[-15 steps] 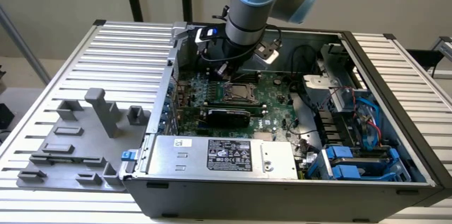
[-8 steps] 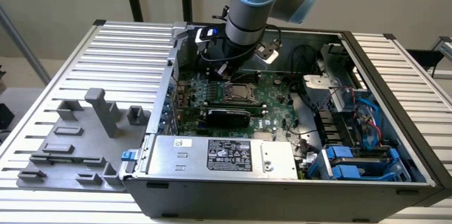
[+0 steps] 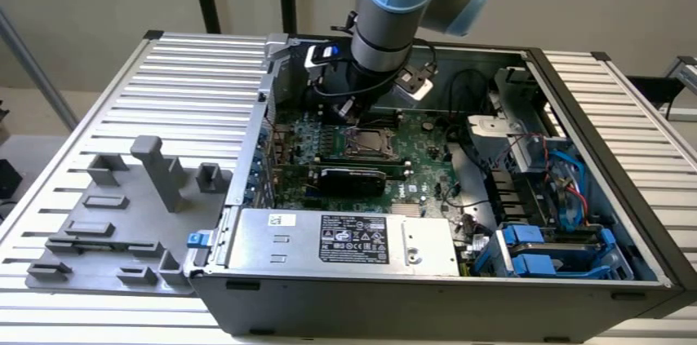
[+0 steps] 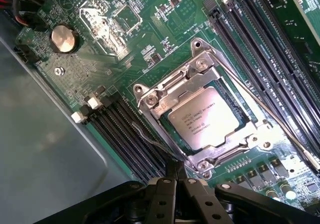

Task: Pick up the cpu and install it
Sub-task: 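Install the first cpu locking lever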

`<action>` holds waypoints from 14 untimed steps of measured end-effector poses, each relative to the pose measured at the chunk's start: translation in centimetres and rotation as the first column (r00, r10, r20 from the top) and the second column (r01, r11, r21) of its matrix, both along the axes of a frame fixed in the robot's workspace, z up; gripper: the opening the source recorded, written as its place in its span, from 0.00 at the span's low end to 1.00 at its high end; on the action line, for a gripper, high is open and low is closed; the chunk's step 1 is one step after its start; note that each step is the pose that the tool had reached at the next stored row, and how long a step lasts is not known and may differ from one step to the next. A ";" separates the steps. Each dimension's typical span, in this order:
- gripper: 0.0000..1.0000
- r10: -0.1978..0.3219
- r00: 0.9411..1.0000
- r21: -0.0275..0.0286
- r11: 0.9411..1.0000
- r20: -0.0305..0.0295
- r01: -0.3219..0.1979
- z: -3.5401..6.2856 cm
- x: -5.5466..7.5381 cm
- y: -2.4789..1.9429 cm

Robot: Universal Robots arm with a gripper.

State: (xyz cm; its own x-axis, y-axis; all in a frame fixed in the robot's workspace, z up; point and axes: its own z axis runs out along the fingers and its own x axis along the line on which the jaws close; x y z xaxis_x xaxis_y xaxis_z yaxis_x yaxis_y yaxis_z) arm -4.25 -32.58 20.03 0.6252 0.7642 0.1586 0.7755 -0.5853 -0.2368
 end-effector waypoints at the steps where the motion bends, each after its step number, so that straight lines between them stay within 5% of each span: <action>1: 0.12 0.000 1.000 0.000 1.000 0.000 0.000 -0.02 0.1 0.00; 14: 0.12 0.000 1.000 -0.004 1.000 0.000 0.000 -0.11 1.5 0.00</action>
